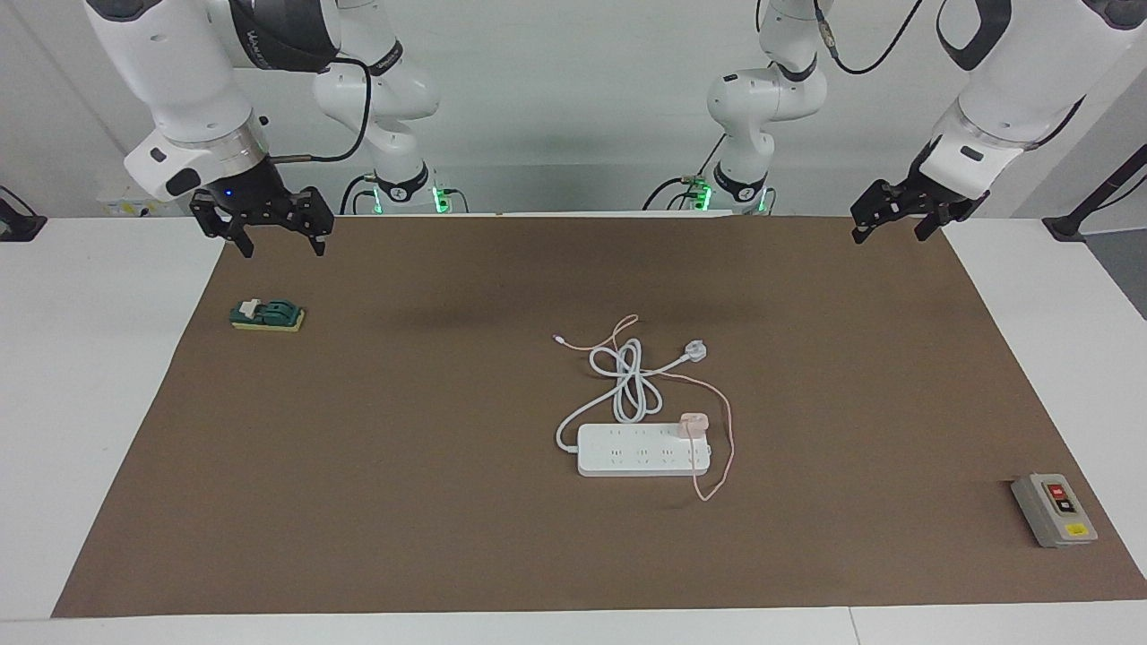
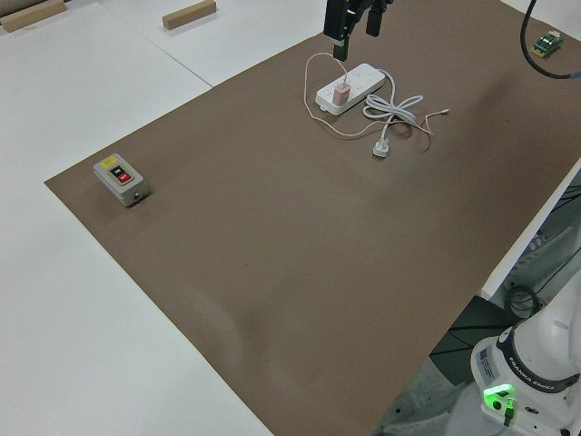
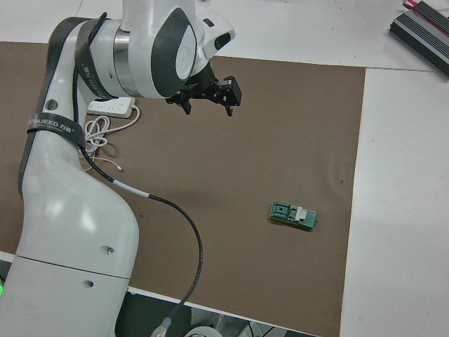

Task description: Plug charger into power strip

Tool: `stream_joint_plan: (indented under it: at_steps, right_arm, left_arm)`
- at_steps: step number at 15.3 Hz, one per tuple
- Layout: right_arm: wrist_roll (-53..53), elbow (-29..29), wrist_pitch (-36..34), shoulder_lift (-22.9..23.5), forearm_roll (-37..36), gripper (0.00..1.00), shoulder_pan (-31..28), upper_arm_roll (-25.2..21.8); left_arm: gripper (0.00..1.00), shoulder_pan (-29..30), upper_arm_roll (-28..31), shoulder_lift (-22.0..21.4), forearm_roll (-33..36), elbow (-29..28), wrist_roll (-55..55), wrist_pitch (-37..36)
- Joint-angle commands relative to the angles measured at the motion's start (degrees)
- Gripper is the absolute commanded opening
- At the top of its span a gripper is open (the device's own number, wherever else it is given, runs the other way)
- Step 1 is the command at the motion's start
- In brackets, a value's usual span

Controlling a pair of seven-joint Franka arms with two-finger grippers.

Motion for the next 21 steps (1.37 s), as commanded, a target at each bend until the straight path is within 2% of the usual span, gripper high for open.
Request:
stream_joint_plan:
  at_steps: [1,4,12,15,21]
  right_arm:
    - [1.0,-0.9,0.4,-1.0,-0.2,1.00,-0.4,0.5]
    - [1.0,-0.9,0.4,-1.0,-0.2,1.00,-0.4,0.6]
    - [1.0,-0.9,0.3,-1.0,-0.1,1.00,-0.4,0.6]
    - [1.0,-0.9,0.4,-1.0,-0.2,1.00,-0.4,0.5]
    - [1.0,-0.9,0.4,-1.0,-0.2,1.00,-0.4,0.5]
  left_arm:
    - [1.00,-0.4,0.2,-0.9,0.8,0.8,-0.3,-0.9]
    - [1.00,-0.5,0.2,-2.3,0.7,-1.0,-0.2,-0.4]
    - [1.00,-1.5,0.4,-2.7,1.1,-0.8,2.5,-0.1]
    - [1.00,-3.4,3.0,-2.8,0.8,-1.0,2.7,0.6]
    - [1.00,-3.5,2.7,-3.4,0.7,-7.2,2.5,4.7]
